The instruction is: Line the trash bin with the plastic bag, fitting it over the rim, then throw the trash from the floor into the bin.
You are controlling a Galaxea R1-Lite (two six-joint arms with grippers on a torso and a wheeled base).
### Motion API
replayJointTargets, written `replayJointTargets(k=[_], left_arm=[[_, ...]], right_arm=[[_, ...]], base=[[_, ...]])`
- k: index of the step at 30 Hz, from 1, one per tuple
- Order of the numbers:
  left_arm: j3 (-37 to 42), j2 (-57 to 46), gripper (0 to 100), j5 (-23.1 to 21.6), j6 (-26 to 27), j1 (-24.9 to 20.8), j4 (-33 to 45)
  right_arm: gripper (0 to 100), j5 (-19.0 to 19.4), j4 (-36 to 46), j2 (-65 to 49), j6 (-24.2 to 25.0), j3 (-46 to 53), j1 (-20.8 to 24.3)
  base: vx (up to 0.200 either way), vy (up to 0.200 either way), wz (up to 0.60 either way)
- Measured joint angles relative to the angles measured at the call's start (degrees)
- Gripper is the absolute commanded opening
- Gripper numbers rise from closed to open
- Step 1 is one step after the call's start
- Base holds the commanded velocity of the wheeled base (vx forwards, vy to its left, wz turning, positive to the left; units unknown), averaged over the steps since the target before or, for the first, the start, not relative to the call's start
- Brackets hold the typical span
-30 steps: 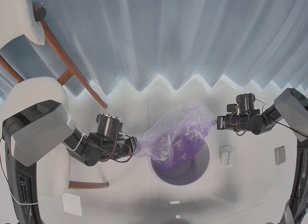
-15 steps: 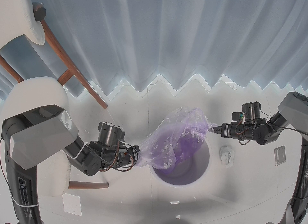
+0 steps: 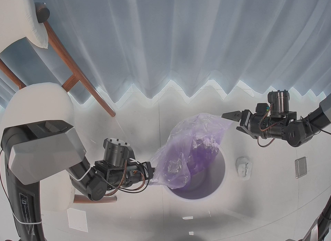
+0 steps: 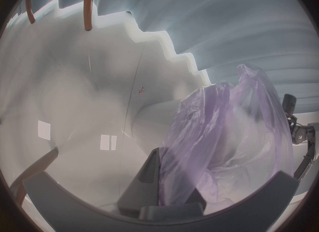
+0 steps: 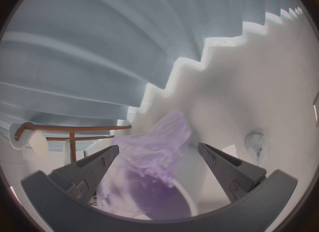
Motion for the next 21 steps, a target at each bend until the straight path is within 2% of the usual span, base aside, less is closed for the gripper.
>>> replayJointTargets(k=[7, 13, 21], left_arm=[[1.4, -0.1, 0, 0.7, 0.2, -0.9, -0.6], [2.1, -0.2, 0, 1.8, 0.3, -1.5, -0.7], [2.3, -0.2, 0, 2.9, 0.3, -2.1, -1.9]], right_arm=[[100, -5.7, 3.2, -3.3, 0.2, -1.2, 8.2], [100, -11.5, 5.3, -1.2, -5.2, -4.3, 13.4], [100, -12.7, 5.6, 2.2, -6.6, -7.5, 17.7]], base=[[0.000, 0.000, 0.00], [0.000, 0.000, 0.00], [0.000, 0.000, 0.00]])
